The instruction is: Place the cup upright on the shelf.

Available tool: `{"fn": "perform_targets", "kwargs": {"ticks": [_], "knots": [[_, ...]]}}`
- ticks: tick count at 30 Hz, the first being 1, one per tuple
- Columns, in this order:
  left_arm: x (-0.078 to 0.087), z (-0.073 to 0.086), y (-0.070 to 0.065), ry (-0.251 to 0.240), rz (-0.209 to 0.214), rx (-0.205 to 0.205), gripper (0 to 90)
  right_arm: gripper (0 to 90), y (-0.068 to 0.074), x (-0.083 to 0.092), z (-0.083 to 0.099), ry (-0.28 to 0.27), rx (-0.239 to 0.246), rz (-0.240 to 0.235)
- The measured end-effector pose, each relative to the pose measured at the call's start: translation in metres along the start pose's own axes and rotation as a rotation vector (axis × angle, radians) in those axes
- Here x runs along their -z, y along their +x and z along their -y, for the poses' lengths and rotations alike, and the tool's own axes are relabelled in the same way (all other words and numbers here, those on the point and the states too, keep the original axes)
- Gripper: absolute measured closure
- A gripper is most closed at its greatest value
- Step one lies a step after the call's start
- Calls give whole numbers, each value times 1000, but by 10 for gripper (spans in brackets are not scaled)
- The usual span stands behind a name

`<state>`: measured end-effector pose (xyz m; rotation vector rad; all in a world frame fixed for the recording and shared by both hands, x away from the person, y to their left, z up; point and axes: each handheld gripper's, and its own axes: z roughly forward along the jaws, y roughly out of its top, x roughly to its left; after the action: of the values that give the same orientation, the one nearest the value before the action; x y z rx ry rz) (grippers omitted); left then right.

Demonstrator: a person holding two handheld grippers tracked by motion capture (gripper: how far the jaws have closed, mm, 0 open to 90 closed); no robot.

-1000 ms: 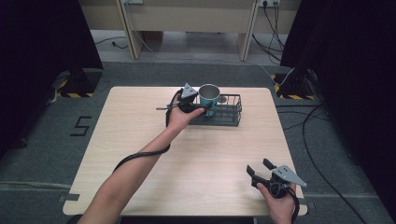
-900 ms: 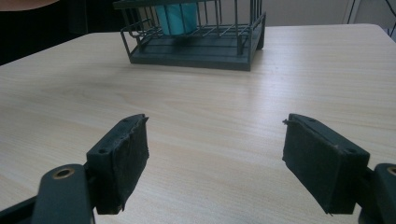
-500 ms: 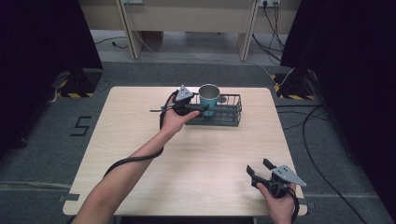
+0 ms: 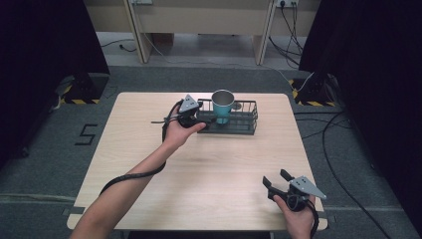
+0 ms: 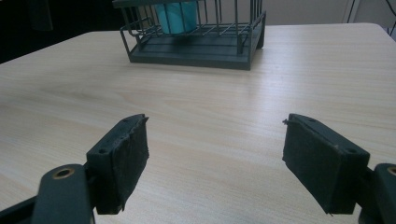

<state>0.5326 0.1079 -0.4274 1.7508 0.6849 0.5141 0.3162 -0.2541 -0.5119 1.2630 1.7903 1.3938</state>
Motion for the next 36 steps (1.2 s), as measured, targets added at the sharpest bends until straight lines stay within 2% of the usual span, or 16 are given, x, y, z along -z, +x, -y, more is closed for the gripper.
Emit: {"fn": "perform_targets", "kwargs": {"ticks": [6, 11, 22, 36], "knots": [[15, 2, -4, -7, 11, -11, 142, 229, 0, 0, 0, 0, 2, 0], [21, 7, -4, -7, 12, 2, 142, 229, 0, 0, 0, -1, 3, 0], [37, 9, -6, -22, 15, -2, 142, 229, 0, 0, 0, -1, 4, 1], [63, 16, -2, -22, 3, -3, 143, 229, 1, 0, 0, 4, -1, 2]]}}
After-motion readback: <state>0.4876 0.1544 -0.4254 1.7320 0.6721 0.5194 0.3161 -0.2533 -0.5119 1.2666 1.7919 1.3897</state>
